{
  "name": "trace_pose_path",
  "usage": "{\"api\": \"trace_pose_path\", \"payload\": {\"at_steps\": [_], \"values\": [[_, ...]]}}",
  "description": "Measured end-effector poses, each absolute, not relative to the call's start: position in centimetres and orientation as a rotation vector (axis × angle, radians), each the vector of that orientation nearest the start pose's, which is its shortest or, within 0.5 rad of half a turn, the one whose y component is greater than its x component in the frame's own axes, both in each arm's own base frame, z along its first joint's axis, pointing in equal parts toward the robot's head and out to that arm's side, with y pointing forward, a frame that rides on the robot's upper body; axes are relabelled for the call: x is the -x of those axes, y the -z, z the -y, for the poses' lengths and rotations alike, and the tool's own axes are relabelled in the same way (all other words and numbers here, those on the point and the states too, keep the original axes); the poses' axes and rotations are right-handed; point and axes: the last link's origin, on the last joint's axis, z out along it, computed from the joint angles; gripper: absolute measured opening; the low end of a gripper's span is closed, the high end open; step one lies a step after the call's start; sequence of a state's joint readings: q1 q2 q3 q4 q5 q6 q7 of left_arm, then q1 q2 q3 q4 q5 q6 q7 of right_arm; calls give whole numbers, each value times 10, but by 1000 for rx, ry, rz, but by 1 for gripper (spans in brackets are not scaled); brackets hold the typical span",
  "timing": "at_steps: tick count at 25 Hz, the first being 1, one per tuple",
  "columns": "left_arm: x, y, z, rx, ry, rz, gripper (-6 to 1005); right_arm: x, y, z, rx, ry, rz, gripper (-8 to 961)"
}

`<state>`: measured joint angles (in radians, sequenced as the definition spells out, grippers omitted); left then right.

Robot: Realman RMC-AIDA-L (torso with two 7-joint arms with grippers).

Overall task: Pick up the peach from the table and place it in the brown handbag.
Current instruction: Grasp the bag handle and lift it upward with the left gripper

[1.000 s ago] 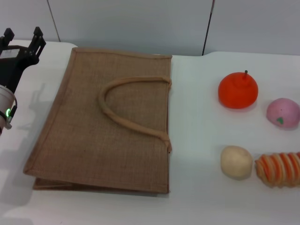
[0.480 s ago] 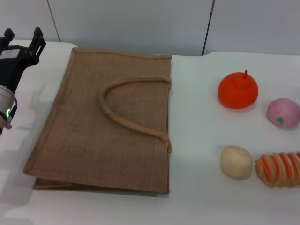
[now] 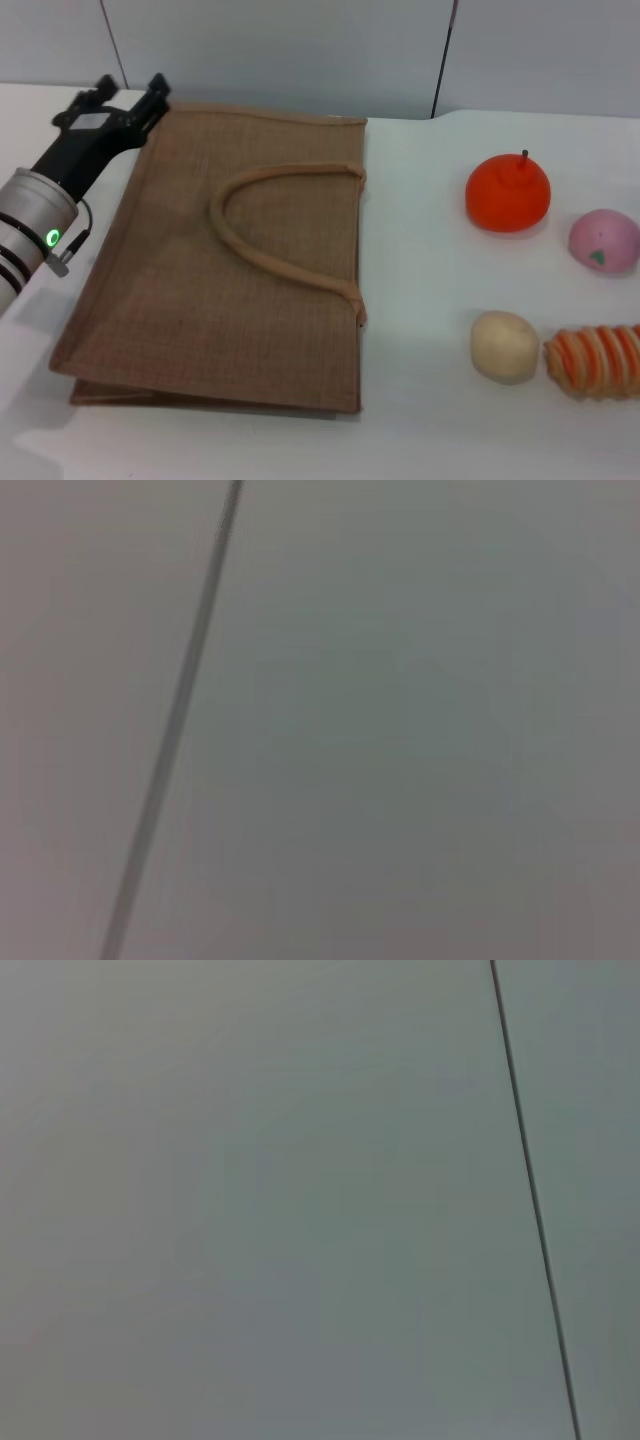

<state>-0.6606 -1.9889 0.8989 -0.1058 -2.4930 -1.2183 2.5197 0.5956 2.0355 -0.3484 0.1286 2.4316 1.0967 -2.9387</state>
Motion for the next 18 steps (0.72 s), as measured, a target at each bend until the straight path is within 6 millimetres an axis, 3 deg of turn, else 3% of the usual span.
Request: {"api": "trace_pose_path", "payload": {"at_steps": [5, 9, 12, 13, 18], "values": [[302, -26, -379, 1836, 1080, 853, 780, -359, -24, -358, 1301, -655, -763, 748], [302, -40, -385, 1980, 1096, 1049, 780, -360, -25, -358, 1299, -656, -763, 747], [300, -48, -393, 2077, 1028, 1186, 780, -360, -25, -358, 1298, -656, -764, 747], [297, -51, -401, 2134, 933, 1270, 780, -360, -25, -358, 1299, -656, -764, 747], [289, -47, -409, 2186, 679, 1390, 779, -359, -25, -359, 1299, -659, -762, 746]]}}
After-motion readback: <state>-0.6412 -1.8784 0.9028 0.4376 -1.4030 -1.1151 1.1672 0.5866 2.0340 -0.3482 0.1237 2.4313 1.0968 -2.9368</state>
